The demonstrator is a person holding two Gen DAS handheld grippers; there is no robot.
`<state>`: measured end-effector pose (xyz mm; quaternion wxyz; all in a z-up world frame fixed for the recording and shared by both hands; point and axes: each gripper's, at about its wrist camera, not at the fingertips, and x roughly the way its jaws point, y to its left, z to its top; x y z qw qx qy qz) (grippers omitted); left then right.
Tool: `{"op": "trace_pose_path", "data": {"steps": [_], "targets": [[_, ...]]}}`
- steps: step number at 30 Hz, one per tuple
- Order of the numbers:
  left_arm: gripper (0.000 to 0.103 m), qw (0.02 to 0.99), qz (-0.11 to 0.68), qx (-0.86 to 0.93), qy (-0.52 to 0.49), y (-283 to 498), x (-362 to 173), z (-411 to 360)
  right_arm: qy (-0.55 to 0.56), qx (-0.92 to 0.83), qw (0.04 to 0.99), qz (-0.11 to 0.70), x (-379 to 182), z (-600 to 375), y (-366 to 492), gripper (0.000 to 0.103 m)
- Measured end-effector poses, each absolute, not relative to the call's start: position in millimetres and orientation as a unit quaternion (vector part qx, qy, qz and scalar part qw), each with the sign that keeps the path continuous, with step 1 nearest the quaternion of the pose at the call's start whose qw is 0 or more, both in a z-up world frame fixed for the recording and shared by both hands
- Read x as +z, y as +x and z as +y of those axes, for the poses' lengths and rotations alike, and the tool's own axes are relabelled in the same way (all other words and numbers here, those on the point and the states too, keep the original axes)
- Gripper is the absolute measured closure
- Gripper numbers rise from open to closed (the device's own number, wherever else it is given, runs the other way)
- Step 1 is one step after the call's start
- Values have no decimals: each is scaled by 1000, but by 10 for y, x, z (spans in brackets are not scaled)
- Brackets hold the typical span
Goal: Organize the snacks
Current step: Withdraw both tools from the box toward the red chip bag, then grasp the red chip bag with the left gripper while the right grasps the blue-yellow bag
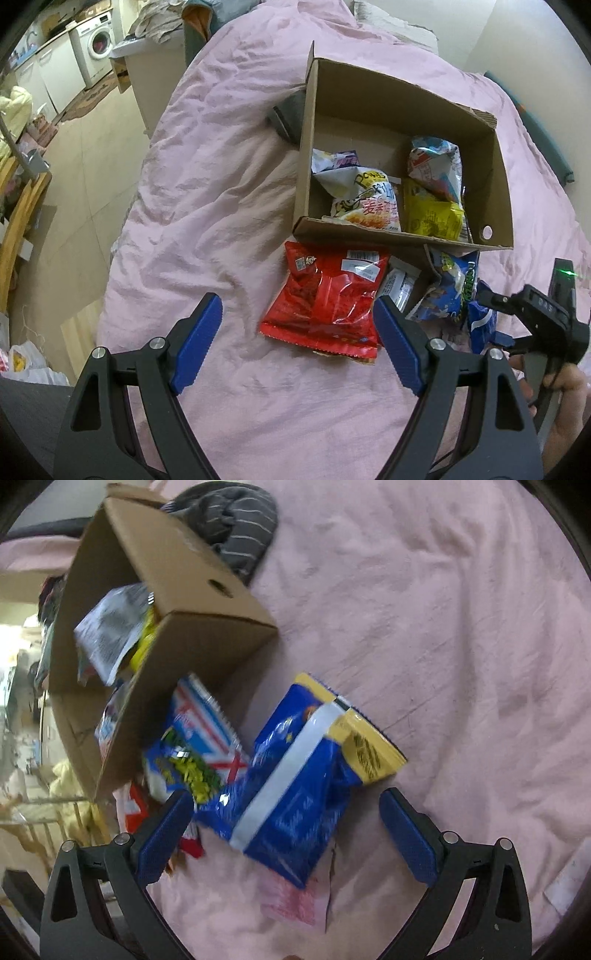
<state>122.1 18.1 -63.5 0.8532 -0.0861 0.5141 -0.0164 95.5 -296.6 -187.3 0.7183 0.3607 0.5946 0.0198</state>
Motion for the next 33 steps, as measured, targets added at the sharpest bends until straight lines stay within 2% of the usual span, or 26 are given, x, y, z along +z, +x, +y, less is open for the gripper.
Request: {"op": "trace_pose_path", "data": {"steps": [1,2,3,4,5,9,16,19,26,29,30,32,33], "targets": [[22,853,515,-17,-88,1221,-637,181,360,20,718,596,-1885,-2965,968,13],[22,852,515,-17,-89,1222,-637,177,355,22,717,599,-1897,-2953,979,19],[22,852,515,-17,-88,1223,-637,173,347,25,718,603,-1907,-2934,986,31],[22,852,515,-16,-88,1226,-637,170,339,24,720,605,-1906,-2926,975,48],[22,853,515,-15,-87,1231,-640,171,331,21,723,606,-1897,-2927,952,56],[22,845,527,-13,-90,1322,-699,171,310,26,742,594,-1779,-2937,862,66],[19,817,567,-25,-102,1623,-866,147,302,46,773,556,-1516,-3024,664,68],[9,807,582,-39,-91,1729,-941,25,302,50,782,543,-1427,-3059,646,68],[9,780,621,-50,-59,1868,-1348,-153,316,57,781,535,-1400,-3120,668,68],[9,754,648,-64,-88,1917,-1544,-90,315,62,781,535,-1411,-3041,721,68],[11,755,646,-62,-97,1921,-1553,-56,315,64,781,535,-1408,-3031,728,68],[24,760,637,-68,-108,1912,-1521,-26,312,67,783,534,-1387,-3012,725,68],[35,761,635,-75,-110,1901,-1500,-35,311,69,784,533,-1374,-2999,727,68]]}}
